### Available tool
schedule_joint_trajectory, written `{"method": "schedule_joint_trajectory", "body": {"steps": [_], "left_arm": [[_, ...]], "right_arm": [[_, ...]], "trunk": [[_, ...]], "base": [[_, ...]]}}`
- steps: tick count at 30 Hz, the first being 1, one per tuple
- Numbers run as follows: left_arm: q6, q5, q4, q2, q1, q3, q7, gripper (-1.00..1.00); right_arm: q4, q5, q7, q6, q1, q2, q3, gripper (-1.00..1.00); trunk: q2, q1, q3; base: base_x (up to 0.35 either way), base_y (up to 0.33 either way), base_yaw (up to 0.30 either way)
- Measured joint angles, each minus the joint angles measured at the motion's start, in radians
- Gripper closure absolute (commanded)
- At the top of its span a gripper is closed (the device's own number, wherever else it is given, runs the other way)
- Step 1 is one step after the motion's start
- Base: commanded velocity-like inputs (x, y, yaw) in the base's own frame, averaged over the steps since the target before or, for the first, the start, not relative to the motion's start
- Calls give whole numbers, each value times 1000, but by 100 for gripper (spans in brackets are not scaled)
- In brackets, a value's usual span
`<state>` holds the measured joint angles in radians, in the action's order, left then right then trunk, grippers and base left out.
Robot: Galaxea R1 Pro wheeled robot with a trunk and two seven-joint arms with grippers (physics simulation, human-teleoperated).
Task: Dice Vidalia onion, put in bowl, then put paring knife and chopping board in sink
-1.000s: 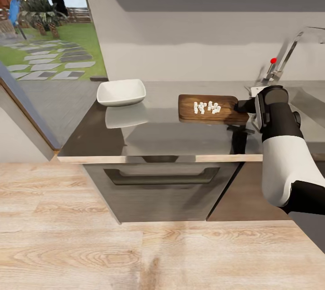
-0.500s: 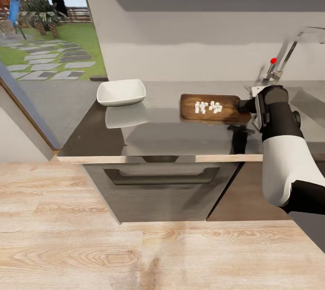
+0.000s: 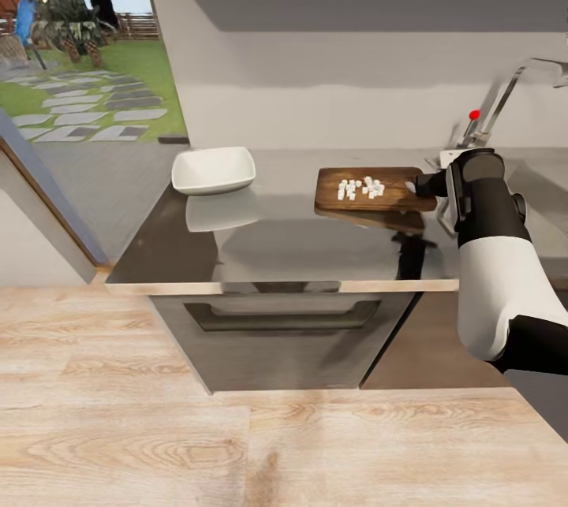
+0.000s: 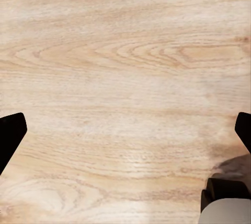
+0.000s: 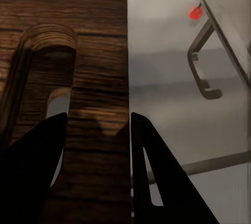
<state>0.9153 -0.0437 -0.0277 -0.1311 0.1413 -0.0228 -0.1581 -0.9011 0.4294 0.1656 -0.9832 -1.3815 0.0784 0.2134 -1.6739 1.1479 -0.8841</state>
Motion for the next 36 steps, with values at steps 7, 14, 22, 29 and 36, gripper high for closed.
{"method": "schedule_joint_trajectory", "body": {"steps": [7,14,22,29,36], "left_arm": [[-1,0,-1,0,0,0,0,-100],[-1,0,-1,0,0,0,0,-100],[-1,0,-1,0,0,0,0,-100],[-1,0,-1,0,0,0,0,-100],[-1,0,-1,0,0,0,0,-100]], "right_arm": [[3,-4,3,1,0,-1,-2,100],[4,-7,7,3,0,0,2,100],[5,-12,47,3,0,1,6,100],[5,-8,53,4,0,2,6,100],[6,-8,59,4,0,3,7,100]], "trunk": [[7,-4,3],[7,-4,3],[7,-4,3],[7,-4,3],[7,-4,3]], "base": [[0,0,0],[0,0,0],[0,0,0],[0,0,0],[0,0,0]]}}
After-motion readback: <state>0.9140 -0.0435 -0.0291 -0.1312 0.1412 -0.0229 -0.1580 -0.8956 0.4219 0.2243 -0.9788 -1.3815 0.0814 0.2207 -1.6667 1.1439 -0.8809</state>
